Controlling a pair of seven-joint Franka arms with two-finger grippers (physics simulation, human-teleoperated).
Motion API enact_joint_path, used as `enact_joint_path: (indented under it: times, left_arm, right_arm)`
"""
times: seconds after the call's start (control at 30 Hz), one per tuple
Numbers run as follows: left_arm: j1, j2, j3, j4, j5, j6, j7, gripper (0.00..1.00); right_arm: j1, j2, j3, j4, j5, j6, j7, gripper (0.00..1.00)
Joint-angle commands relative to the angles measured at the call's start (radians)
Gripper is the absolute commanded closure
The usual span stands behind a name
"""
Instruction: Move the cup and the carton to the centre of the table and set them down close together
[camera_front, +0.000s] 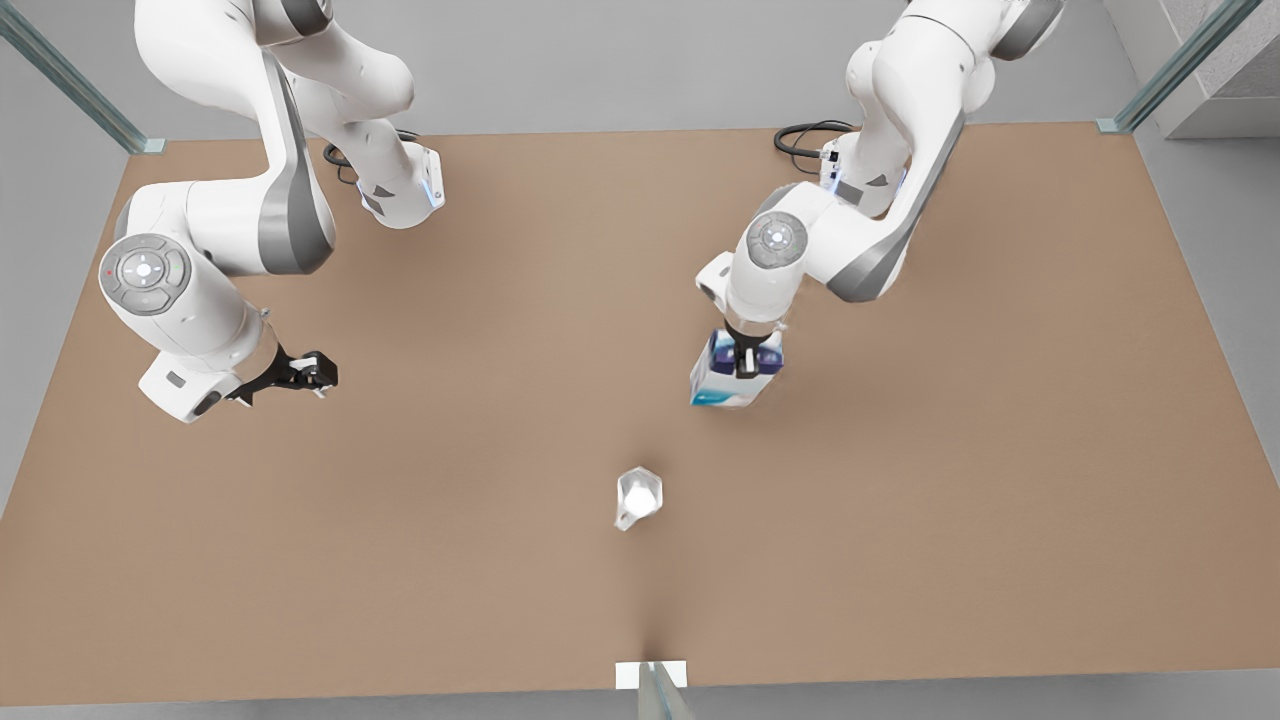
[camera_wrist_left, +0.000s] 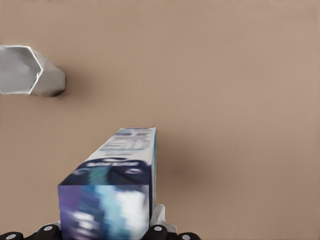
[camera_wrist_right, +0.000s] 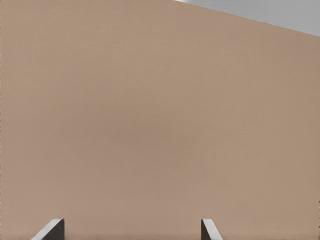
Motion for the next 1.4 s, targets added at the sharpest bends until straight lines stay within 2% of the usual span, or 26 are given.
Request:
enact_joint_path:
  times: [0.0,0.1,0.13,0.2,0.27,0.43,0.47,0.5,0.6,0.73,0.87,0.9,0.97,1.17,1.37]
  left_arm:
    - [-0.013,0.009,0.002,0.008,-0.044,-0.003,-0.012,0.49]
    - [-0.054,0.063,0.010,0.042,-0.043,0.012,-0.072,0.49]
    - [-0.147,0.066,0.105,0.053,-0.047,0.014,-0.074,0.49]
    - [-0.238,0.097,0.165,0.093,-0.072,0.014,-0.121,0.49]
    - [-0.465,0.111,0.381,0.140,-0.150,0.000,-0.135,0.48]
    - [-0.545,0.147,0.399,0.171,-0.153,-0.002,-0.126,0.47]
    - [-0.563,0.163,0.421,0.174,-0.150,0.003,-0.124,0.47]
    - [-0.638,0.172,0.501,0.183,-0.153,0.003,-0.112,0.46]
    - [-0.643,0.226,0.547,0.246,-0.155,0.007,-0.062,0.46]
    - [-0.669,0.262,0.553,0.269,-0.158,0.012,-0.072,0.46]
    - [-0.706,0.284,0.553,0.297,-0.156,-0.029,-0.048,0.40]
    - [-0.714,0.287,0.553,0.297,-0.156,-0.039,-0.048,0.31]
    - [-0.720,0.299,0.562,0.297,-0.156,-0.054,-0.048,0.00]
    - [-0.738,0.327,0.576,0.326,-0.158,-0.051,-0.052,0.00]
    - [-0.726,0.289,0.576,0.324,-0.158,-0.058,-0.045,0.00]
  right_arm:
    - [0.000,0.000,0.000,0.000,0.000,0.000,0.000,0.00]
    - [0.000,0.000,0.000,0.000,0.000,0.002,0.000,0.00]
    - [0.000,0.000,0.000,0.000,0.001,0.002,0.000,0.00]
    - [0.000,0.000,0.000,0.000,0.000,0.003,0.000,0.00]
    - [0.000,0.001,0.000,0.000,0.000,0.003,0.000,0.00]
    - [0.000,0.001,0.000,0.000,0.000,0.005,0.000,0.00]
    - [0.000,0.001,0.000,0.000,0.000,0.005,0.000,0.00]
    - [0.000,0.001,0.000,0.000,0.000,0.005,0.000,0.00]
    - [0.001,0.001,0.000,0.000,0.001,0.003,0.000,0.00]
    - [0.001,0.001,0.000,0.000,0.001,0.003,0.000,0.00]
    - [0.001,0.001,0.000,0.000,0.000,0.003,0.000,0.00]
    - [0.001,0.001,0.000,0.000,0.000,0.003,0.000,0.00]
    - [0.001,0.001,0.000,0.000,0.000,0.003,0.000,0.00]
    - [0.000,0.001,0.000,0.000,0.001,0.005,0.000,0.00]
    - [0.000,0.001,0.000,0.000,0.001,0.003,0.000,0.00]
